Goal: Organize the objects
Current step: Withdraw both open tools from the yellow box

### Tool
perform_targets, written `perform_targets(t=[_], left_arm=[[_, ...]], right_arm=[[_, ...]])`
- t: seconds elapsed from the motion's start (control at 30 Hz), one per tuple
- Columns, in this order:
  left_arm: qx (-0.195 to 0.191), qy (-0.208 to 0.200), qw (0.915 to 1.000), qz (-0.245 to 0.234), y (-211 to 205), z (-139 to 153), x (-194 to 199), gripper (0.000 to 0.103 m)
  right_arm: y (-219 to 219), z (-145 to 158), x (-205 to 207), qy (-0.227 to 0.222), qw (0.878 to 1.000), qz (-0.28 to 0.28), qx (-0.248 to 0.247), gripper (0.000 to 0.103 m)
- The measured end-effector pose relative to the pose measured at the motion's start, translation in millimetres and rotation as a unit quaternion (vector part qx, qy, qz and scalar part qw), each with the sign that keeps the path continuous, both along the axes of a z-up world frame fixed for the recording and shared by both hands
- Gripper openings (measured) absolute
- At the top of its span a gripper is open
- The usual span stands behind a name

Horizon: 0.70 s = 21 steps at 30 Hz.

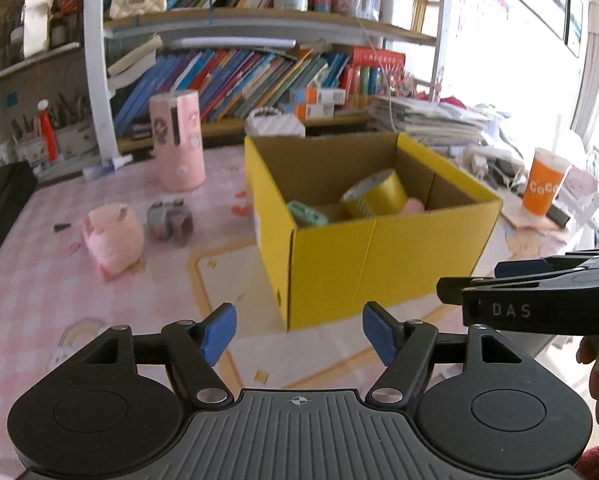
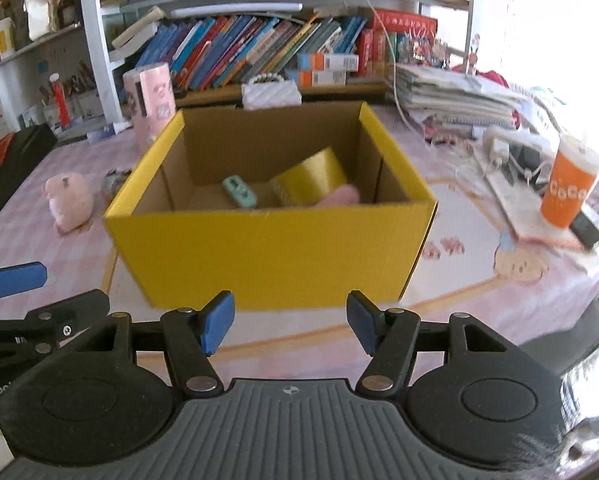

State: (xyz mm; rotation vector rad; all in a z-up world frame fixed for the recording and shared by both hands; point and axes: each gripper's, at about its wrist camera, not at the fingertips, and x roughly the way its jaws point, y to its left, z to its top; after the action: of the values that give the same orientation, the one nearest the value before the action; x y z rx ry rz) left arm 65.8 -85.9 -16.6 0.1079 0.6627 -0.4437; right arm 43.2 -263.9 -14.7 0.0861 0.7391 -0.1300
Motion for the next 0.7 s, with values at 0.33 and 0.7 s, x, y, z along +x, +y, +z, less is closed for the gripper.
perform_targets(t=[0.33, 0.7], left_arm=[[0.005, 0.019, 0.9998, 0.001, 30, -6, -23, 0.073], [0.007, 0.03, 0.9992, 0.024, 65, -10, -42, 0.074]], right_arm=[[31, -9, -26, 0.02, 1.0, 0.002, 0.014, 0.062], [72, -20, -38, 0.048, 0.998, 0.037, 0.025, 0.067]])
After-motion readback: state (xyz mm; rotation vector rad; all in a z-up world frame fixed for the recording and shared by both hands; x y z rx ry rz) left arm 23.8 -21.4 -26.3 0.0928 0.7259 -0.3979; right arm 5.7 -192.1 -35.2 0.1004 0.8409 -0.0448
